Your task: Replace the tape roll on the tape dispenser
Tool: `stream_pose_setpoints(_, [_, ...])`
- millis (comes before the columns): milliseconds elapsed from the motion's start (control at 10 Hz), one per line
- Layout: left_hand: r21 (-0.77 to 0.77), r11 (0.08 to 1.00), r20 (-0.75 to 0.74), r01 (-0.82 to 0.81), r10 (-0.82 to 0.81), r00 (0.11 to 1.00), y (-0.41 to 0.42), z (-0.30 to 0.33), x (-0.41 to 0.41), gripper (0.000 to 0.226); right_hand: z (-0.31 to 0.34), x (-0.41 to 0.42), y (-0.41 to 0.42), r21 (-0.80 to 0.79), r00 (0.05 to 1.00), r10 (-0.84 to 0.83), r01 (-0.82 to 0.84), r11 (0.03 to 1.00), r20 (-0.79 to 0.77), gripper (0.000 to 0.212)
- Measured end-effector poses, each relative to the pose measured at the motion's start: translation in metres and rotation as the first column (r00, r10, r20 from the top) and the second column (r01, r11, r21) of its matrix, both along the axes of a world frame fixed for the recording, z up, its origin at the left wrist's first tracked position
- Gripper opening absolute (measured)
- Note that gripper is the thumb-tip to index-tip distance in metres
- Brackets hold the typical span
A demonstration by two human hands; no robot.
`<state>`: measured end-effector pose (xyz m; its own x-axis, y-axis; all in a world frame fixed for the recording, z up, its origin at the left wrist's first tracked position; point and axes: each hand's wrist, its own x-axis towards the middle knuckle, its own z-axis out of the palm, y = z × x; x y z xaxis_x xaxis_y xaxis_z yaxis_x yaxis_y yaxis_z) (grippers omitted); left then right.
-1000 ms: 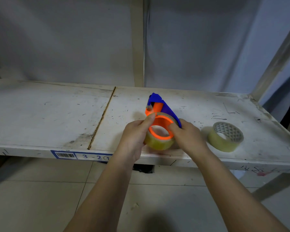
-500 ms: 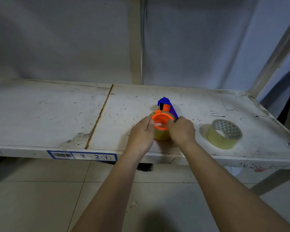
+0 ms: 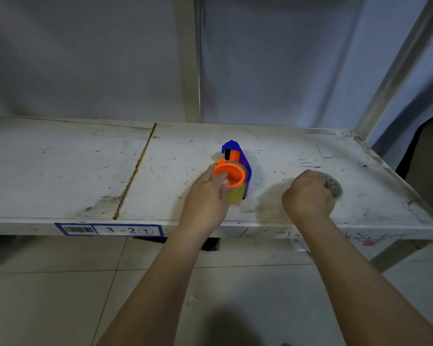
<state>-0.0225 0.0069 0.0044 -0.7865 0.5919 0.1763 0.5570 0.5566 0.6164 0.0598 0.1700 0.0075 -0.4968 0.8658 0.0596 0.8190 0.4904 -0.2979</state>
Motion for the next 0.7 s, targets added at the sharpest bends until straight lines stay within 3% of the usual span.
stream_pose_setpoints(200, [-0.052, 0.999, -0.07, 0.014, -0.017, 0.997, 0.003, -0.008, -0.001, 0.031, -0.012, 0.002, -0.003, 0.09, 0.991, 0.11, -0.103, 0.991, -0.077, 0.023])
stream_pose_setpoints(400, [-0.098, 0.995, -0.081, -0.004, -0.004, 0.997, 0.003, -0.009, -0.001, 0.036, -0.015, -0.013, -0.015, 0.153, 0.939, 0.3, -0.275, 0.949, -0.169, 0.027])
stream_pose_setpoints(500, [-0.11, 0.994, -0.092, 0.0, -0.01, 0.996, 0.003, -0.011, -0.003, 0.036, -0.019, -0.014, -0.015, 0.12, 0.945, 0.299, -0.285, 0.951, -0.132, 0.026])
stream_pose_setpoints(700, [-0.08, 0.997, -0.138, -0.012, 0.001, 0.99, 0.002, -0.011, 0.002, 0.036, -0.018, -0.002, -0.018, 0.129, 0.958, 0.244, -0.226, 0.966, -0.15, 0.046])
